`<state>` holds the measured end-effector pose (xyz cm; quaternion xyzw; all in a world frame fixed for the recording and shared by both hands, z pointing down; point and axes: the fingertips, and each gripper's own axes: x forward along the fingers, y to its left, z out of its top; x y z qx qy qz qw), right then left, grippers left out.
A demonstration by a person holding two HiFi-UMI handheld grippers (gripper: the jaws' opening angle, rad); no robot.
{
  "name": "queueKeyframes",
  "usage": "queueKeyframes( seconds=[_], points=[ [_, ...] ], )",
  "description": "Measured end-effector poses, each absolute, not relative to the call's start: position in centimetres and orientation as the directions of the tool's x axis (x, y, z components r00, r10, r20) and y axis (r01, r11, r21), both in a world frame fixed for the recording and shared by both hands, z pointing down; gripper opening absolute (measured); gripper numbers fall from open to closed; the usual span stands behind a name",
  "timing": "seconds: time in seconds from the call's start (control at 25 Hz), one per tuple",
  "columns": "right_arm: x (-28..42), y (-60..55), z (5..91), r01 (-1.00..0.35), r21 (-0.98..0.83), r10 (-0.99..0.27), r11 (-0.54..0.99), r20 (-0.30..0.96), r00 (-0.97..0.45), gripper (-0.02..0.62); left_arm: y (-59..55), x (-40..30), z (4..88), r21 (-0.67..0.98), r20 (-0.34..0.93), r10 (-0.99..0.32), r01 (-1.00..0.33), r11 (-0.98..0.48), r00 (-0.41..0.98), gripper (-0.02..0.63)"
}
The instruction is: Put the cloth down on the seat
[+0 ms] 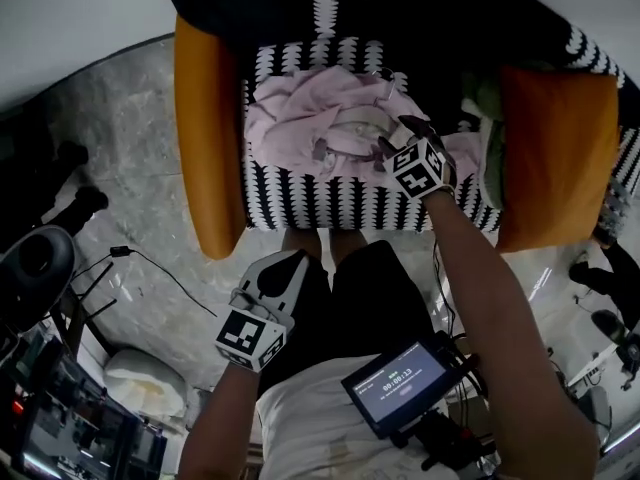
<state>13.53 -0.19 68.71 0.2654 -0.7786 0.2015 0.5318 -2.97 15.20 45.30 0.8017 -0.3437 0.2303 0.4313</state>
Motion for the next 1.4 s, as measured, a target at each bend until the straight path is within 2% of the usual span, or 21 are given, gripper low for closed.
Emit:
queueKeyframes(
  seconds=[0.32,0.48,0.68,0.96,1.2,1.4],
  points=[
    [14.4,0.2,63.7,-0.701,-0.048,-0.252,0.712,0.914,-0.318,0.233,14.5,-3.3,41.8,0.494,0.655,-0.381,-0.752,-0.437,0.652,0.011],
    [14.7,1.2,60.6,-0.724,-0.051,-0.282,0.688,0.900,-0.332,0.171,14.2,-3.9,40.0,0.472,0.659,-0.386,-0.755,-0.456,0.645,0.011],
    [14.7,1.3,56.2,-0.738,-0.006,-0.354,0.674,0.875,-0.331,0.040,13.2,-5.2,38.6,0.435,0.650,-0.402,-0.750,-0.499,0.644,0.011],
    [13.8,3.1,47.6,-0.764,-0.054,-0.430,0.643,0.800,-0.418,0.029,14.0,-6.5,37.1,0.419,0.645,-0.397,-0.736,-0.531,0.653,0.011],
    [14.3,4.7,41.0,-0.808,-0.095,-0.513,0.582,0.728,-0.455,0.028,13.2,-7.4,34.3,0.394,0.591,-0.453,-0.729,-0.560,0.667,0.011],
    [13.8,6.0,35.7,-0.802,-0.090,-0.567,0.591,0.660,-0.492,0.021,12.6,-8.3,31.5,0.349,0.546,-0.502,-0.727,-0.591,0.671,0.011]
  ],
)
